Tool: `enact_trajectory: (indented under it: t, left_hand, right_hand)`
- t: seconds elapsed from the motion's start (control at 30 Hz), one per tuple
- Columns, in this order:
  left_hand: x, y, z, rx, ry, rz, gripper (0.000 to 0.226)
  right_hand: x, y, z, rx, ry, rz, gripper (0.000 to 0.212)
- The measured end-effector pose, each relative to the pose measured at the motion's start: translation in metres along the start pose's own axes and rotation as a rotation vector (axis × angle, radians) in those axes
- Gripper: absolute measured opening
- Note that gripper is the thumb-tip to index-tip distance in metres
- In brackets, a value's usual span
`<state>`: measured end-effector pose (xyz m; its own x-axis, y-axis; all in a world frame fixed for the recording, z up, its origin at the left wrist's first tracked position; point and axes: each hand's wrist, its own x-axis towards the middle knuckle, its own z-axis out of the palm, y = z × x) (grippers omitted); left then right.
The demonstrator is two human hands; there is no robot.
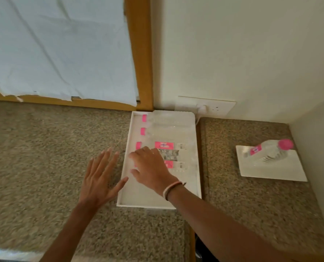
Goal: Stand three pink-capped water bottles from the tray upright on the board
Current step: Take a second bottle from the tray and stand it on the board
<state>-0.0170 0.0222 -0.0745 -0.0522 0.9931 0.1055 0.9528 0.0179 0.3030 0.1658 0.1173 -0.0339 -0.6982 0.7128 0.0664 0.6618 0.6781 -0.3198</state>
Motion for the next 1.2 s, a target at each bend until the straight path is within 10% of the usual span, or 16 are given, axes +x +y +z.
enact_trajectory:
  t: [0.17,0.63,1.2]
  left_hand:
    - [-0.007,-0.019,0.012,0.002,-0.105,-0.002,0.076]
    - [-0.009,-0.026,0.015,0.013,-0.131,-0.010,0.076]
    - [0.026,0.100,-0.019,0.081,0.046,-0.080,0.090]
  right_hand:
    - [0.012,-0.016,0.018,-0.232,-0.048,0.021,0.023]
    - [-0.031,0.007,-0.103,0.130,0.282,0.119,0.047]
    - [-0.096,0.084,-0.161,0.338,0.389,0.091,0.038]
